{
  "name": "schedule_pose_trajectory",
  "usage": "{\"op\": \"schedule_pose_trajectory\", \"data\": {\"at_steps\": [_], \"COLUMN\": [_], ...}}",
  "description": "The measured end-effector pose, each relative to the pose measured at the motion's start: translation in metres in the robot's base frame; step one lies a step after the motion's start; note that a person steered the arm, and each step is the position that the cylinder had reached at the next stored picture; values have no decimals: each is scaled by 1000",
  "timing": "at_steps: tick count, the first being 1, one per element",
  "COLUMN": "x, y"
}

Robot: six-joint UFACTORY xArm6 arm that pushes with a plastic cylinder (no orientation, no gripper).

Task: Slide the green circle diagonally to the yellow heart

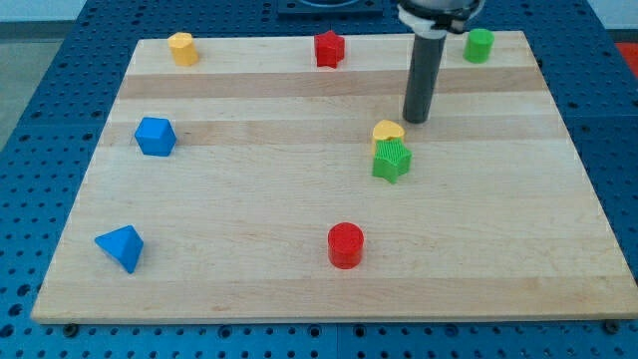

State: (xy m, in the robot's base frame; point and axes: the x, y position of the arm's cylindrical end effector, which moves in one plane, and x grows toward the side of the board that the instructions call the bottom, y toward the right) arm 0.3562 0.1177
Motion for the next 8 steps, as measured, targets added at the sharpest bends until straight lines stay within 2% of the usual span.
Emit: {"op": "schedule_pose_trajectory", "data": {"at_steps": [2, 3, 5, 6, 8], "x": [-34, -64, -127, -136, -141], "y": [109, 134, 136, 124, 64]}}
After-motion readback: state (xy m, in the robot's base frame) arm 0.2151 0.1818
